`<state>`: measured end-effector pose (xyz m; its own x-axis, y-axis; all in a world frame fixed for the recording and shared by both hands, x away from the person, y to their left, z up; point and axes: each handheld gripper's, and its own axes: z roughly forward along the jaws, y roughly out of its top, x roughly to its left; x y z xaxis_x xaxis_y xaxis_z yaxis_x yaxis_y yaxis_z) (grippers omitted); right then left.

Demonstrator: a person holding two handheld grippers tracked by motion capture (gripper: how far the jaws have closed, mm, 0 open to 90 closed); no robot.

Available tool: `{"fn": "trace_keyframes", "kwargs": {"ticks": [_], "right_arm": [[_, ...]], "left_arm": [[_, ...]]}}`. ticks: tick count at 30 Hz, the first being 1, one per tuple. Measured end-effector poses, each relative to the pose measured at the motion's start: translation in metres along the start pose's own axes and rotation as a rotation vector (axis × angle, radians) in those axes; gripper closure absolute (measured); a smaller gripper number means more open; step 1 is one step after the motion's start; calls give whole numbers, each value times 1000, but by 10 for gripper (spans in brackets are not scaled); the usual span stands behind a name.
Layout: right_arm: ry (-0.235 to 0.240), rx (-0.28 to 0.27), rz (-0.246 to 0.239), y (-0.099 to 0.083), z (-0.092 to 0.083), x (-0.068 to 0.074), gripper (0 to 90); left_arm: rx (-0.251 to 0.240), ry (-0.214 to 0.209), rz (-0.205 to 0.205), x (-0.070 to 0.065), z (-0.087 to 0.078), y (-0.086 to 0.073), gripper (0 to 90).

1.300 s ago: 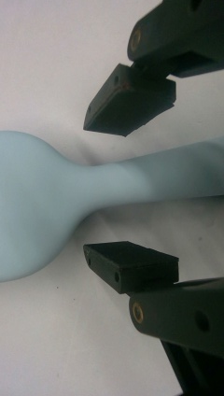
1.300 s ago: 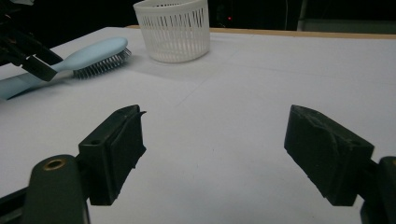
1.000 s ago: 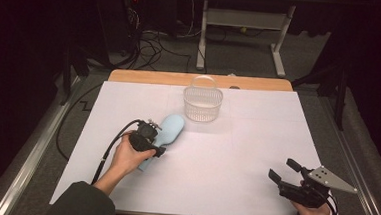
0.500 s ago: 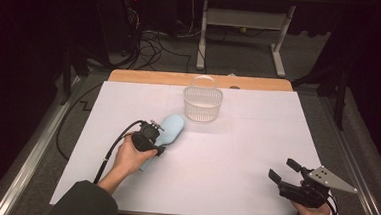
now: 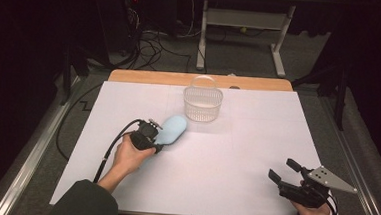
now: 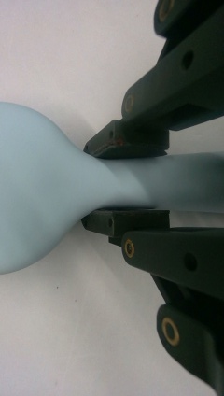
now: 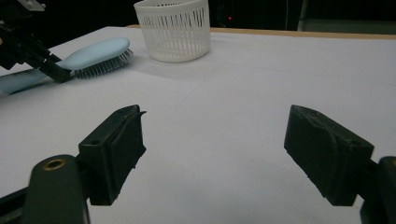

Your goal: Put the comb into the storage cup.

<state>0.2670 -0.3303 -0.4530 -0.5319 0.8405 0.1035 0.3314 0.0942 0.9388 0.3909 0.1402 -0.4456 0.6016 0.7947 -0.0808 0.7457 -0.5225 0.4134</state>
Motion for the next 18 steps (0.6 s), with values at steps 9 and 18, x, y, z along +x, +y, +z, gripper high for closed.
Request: {"fn": "trace_keyframes", "kwargs": {"ticks": [9,18], "right_arm": [[-1,-3,-4,0,0,0,206],[-3,1,-7,0,0,1,206]], "left_arm": [[-21,-16,17,2,-3,-2,691],[-52,-24,24,2,-8,-3,691]]}}
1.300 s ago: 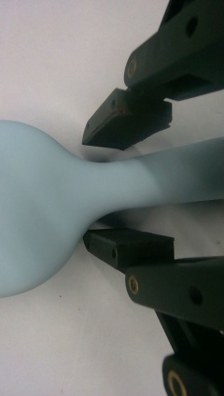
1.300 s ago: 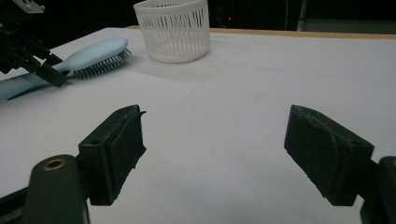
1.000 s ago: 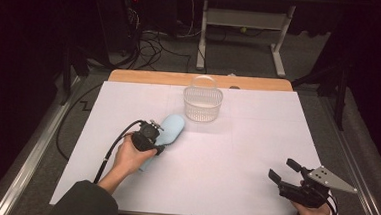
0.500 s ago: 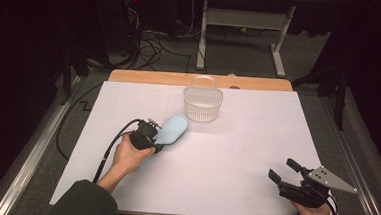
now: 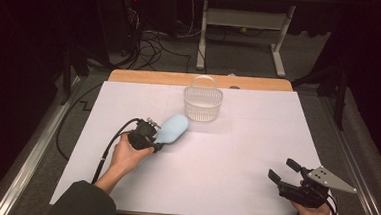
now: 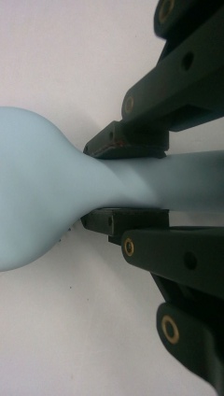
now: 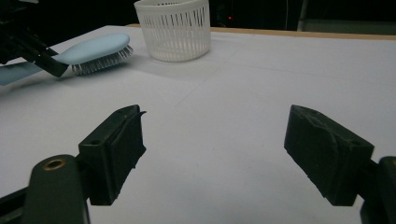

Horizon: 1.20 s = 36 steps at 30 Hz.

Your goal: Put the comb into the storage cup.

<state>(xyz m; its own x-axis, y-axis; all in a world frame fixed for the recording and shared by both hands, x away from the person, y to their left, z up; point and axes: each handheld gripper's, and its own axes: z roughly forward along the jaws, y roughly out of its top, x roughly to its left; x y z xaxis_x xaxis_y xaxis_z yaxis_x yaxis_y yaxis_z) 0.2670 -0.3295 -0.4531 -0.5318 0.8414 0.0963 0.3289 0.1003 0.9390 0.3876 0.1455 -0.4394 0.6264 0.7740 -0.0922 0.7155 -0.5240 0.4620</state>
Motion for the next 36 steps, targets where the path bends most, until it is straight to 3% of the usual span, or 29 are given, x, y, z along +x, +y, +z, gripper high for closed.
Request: {"fn": "trace_keyframes", "kwargs": {"ticks": [19,25,36], "right_arm": [[-9,-1,7,1,0,1,197],[-17,-14,-33,2,-2,6,205],[-8,-27,-19,3,-2,5,189]], "left_arm": [[-56,-31,47,-10,-20,-6,691],[-81,-45,50,-12,-27,-7,691],[-96,-74,70,-18,-27,-8,692]]}}
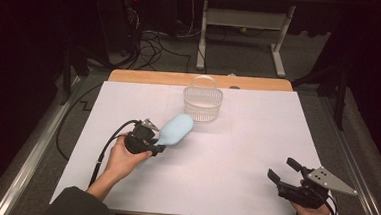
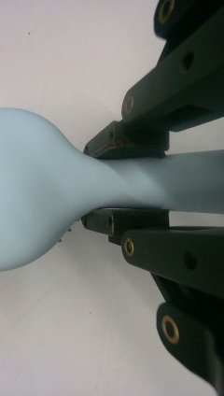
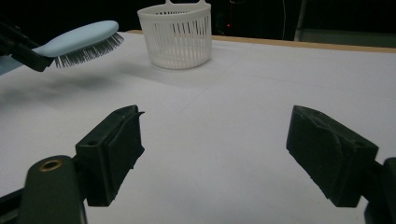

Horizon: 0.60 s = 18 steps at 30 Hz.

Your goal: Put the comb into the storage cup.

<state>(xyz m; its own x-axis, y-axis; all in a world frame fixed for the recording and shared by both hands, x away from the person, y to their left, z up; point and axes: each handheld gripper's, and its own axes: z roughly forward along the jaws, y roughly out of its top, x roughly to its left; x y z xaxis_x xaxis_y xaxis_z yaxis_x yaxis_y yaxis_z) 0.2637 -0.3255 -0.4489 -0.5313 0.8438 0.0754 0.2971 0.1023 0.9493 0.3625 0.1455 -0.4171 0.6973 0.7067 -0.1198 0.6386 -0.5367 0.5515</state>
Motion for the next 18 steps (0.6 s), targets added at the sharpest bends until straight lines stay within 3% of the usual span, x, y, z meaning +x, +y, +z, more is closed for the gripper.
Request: {"fn": "trace_keyframes", "kwargs": {"ticks": [18], "right_arm": [[-10,-19,-10,1,1,3,179]], "left_arm": [[-30,-20,34,-15,-1,5,691]]}}
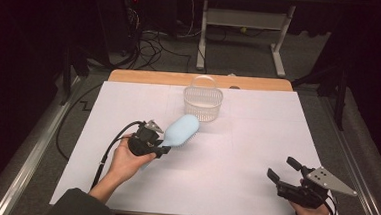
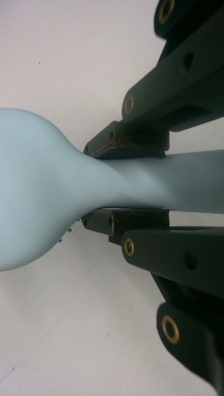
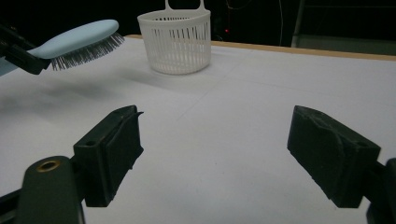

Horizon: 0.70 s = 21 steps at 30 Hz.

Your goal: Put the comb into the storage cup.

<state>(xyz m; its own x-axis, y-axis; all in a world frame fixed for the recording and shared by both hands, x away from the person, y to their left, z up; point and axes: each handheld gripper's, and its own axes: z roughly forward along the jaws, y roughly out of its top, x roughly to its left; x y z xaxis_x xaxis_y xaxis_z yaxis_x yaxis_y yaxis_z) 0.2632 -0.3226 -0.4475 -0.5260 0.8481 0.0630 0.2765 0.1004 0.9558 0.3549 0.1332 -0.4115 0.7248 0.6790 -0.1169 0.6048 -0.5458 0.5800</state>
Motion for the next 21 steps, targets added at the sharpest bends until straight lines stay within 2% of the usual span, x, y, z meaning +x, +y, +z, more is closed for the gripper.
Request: {"fn": "trace_keyframes", "kwargs": {"ticks": [10,16,21], "right_arm": [[7,-13,19,2,1,2,165],[19,-6,10,2,4,6,165],[28,-4,-4,3,5,9,164]], "left_arm": [[-11,-16,32,-12,2,7,692],[-21,-23,51,-20,3,10,691],[-22,-27,87,-28,6,15,692]]}}
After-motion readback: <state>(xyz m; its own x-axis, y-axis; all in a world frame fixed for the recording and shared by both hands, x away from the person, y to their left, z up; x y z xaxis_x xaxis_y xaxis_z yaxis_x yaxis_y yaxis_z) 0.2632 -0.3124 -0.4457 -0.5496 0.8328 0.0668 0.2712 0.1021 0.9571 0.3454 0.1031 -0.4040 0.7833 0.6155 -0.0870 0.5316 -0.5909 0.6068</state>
